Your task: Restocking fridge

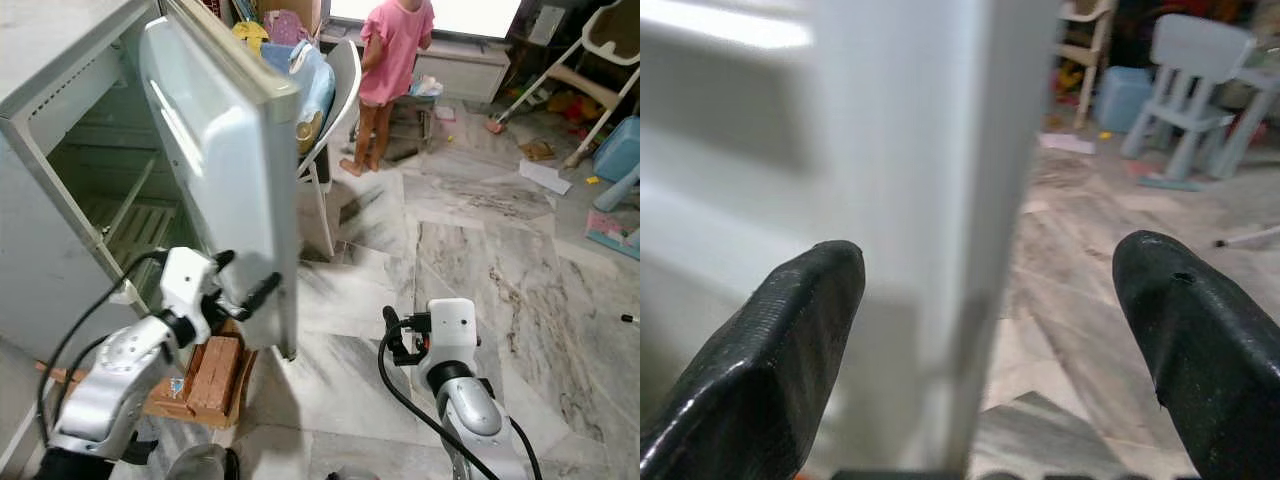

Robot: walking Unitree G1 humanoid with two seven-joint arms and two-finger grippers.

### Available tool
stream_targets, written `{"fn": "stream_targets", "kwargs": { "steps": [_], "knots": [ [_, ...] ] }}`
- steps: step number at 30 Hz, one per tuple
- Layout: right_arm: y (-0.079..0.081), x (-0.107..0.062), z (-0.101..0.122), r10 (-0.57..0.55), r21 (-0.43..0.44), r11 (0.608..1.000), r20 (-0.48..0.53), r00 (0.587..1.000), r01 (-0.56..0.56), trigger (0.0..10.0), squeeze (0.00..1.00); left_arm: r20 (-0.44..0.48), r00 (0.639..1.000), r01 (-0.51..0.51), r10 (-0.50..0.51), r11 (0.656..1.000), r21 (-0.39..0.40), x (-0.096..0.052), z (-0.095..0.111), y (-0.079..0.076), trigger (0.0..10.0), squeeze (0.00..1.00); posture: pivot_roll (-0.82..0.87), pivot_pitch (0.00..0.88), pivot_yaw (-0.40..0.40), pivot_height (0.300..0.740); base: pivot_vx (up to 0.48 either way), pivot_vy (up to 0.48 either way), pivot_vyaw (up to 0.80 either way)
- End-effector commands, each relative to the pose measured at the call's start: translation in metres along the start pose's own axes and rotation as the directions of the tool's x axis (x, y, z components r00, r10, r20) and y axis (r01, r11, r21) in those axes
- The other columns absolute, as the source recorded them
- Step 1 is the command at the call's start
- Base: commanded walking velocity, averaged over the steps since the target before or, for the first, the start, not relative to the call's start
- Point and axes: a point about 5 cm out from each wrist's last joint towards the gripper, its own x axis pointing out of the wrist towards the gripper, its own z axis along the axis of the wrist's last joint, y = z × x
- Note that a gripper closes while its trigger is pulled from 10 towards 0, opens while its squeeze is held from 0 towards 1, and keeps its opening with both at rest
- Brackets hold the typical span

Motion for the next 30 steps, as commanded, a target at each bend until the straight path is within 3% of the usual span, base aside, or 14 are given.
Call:
{"fn": "stream_targets", "kwargs": {
  "steps": [1,18,22,30],
  "knots": [
    [-0.001,0.001,0.002,-0.008,-0.003,1.0,0.013,1.0,0.008,10.0,0.0,-0.01,1.0,-0.018,0.018,1.0,0.004,0.0,0.0,0.003,10.0,0.0,0.13,0.0,-0.061,0.74,0.0,-0.435,0.0],
    [0.0,0.018,0.009,0.012,-0.03,0.999,0.049,0.999,-0.011,10.0,0.0,-0.043,0.999,-0.02,0.021,0.999,0.033,-0.004,-0.01,0.002,10.0,0.0,0.14,0.0,-0.068,0.74,0.0,-0.443,0.0],
    [0.001,0.022,0.014,0.019,-0.044,0.999,0.071,0.997,-0.016,10.0,0.0,-0.062,0.996,-0.06,0.064,0.996,0.067,-0.006,-0.015,0.008,10.0,0.0,0.13,0.0,-0.068,0.74,0.33,-0.341,0.0],
    [0.004,0.029,0.019,0.011,-0.046,0.999,0.096,0.995,-0.007,10.0,0.0,-0.084,0.984,-0.149,0.156,0.985,0.087,-0.007,-0.02,0.024,10.0,0.0,0.13,0.0,-0.067,0.74,0.472,0.0,0.0]
  ]
}}
